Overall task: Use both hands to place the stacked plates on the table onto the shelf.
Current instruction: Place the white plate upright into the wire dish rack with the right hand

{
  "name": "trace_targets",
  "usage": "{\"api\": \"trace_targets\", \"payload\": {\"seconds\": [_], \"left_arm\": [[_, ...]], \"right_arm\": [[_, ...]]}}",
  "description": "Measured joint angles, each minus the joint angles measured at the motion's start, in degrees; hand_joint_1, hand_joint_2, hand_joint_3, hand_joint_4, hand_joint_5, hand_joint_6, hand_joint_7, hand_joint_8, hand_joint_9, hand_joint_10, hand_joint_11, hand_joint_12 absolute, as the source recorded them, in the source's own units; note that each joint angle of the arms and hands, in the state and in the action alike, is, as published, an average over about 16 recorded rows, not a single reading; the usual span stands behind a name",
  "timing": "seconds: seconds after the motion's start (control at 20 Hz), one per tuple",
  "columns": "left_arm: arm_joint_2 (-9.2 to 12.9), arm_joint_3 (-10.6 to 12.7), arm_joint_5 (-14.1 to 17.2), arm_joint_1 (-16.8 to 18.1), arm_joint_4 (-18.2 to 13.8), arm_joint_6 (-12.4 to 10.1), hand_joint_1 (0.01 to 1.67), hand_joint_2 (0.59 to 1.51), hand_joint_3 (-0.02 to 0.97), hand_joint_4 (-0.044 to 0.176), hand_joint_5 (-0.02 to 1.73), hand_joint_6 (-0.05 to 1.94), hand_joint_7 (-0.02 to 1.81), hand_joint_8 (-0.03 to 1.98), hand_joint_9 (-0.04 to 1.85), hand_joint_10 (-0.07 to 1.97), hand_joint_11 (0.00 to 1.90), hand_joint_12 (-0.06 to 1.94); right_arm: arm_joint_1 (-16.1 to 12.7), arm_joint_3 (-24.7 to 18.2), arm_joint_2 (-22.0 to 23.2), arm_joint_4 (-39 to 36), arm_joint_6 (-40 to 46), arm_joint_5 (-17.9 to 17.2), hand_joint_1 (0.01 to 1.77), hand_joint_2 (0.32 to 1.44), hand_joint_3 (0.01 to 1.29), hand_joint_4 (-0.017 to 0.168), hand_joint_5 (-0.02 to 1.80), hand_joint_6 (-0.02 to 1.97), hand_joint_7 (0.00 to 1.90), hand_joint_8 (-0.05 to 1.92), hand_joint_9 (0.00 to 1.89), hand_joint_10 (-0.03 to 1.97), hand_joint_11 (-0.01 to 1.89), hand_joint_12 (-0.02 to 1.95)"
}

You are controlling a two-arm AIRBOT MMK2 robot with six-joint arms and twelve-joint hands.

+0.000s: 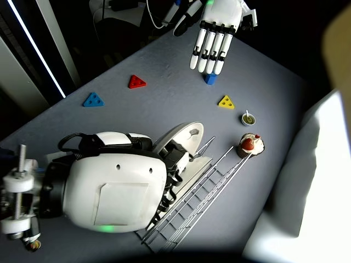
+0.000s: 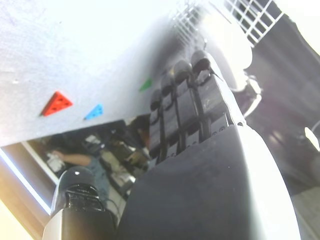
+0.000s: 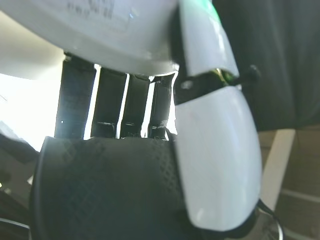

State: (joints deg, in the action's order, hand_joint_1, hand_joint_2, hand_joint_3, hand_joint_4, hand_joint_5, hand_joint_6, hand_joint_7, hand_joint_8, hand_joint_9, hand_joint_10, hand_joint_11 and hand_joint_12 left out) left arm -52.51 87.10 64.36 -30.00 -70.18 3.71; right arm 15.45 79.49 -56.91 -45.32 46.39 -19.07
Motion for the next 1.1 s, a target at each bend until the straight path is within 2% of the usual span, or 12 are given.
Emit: {"api": "trace_targets", "payload": {"seconds": [0.1,0.25,0.35,0.7,1.0,1.1], "left_arm": [[-0.04,0.04,0.02,0.00,0.05,-0.11,0.08,1.051,0.017,-0.002,0.24,0.01,0.30,0.00,0.29,0.01,0.24,0.01],[-0.09,0.09,0.08,0.00,0.11,-0.27,0.08,1.051,0.017,-0.002,0.25,0.01,0.31,0.00,0.29,0.01,0.24,0.01],[-0.12,0.12,0.16,-0.02,0.14,-0.37,0.08,1.051,0.017,-0.002,0.25,0.01,0.31,0.00,0.29,0.01,0.25,0.01],[-0.14,0.16,0.48,-0.14,0.19,-0.61,0.08,1.052,0.017,-0.002,0.26,0.01,0.31,0.00,0.30,0.01,0.25,0.01],[-0.14,0.18,0.75,-0.25,0.20,-0.62,0.08,1.052,0.017,-0.002,0.26,0.01,0.32,0.00,0.30,0.01,0.25,0.01],[-0.14,0.19,0.79,-0.28,0.20,-0.63,0.08,1.052,0.017,-0.002,0.26,0.01,0.32,0.00,0.30,0.01,0.25,0.01]], "right_arm": [[0.50,0.16,-0.26,0.17,0.03,-0.03,1.31,1.02,0.01,-0.008,0.92,0.88,1.01,0.21,1.14,0.16,1.23,0.08],[1.09,0.24,-0.51,0.40,0.06,-0.13,1.27,1.04,0.01,-0.008,0.93,0.85,0.97,0.08,1.10,0.08,1.21,0.06],[1.24,0.22,-0.56,0.50,0.09,-0.29,1.25,1.04,0.01,-0.008,0.92,0.75,0.94,0.01,1.07,0.03,1.19,0.04],[0.91,-0.11,-0.42,0.69,0.32,-1.41,1.16,1.01,0.01,-0.007,0.80,0.37,0.76,0.01,0.88,0.01,1.04,0.02],[-0.55,-0.78,0.09,0.42,0.79,-2.44,1.06,0.96,0.01,-0.005,0.63,0.06,0.59,0.01,0.70,0.01,0.88,0.01],[-1.27,-1.08,0.30,-0.02,1.05,-2.72,1.04,0.95,0.01,-0.005,0.58,0.02,0.54,0.01,0.65,0.01,0.82,0.01]]}}
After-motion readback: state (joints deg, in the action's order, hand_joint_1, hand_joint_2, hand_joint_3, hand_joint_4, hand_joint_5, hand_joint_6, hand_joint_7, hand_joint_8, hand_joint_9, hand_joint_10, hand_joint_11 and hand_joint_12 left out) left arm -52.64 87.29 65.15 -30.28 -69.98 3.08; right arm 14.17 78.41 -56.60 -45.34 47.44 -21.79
